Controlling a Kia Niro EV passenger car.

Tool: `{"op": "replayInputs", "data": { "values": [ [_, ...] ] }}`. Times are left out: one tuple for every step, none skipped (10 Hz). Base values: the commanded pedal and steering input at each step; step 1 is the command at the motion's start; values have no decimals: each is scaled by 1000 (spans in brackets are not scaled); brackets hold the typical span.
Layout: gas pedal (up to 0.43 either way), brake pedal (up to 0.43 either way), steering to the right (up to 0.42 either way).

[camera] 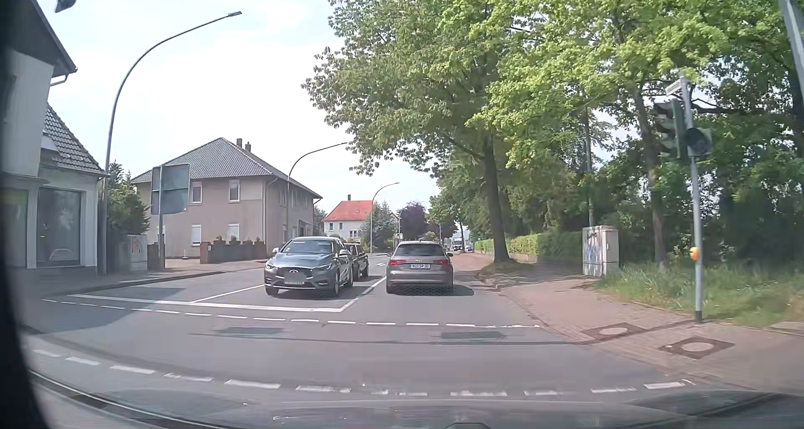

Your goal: Follow the waypoints while adhering to traffic rules and regulations

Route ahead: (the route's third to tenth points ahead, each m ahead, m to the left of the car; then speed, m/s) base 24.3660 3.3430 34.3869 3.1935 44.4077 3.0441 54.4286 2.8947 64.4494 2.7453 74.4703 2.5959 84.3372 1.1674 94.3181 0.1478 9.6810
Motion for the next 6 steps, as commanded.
{"op": "replayInputs", "data": {
  "values": [
    [157,0,0],
    [59,0,0],
    [0,0,0],
    [0,0,0],
    [0,0,0],
    [0,0,0]
  ]
}}
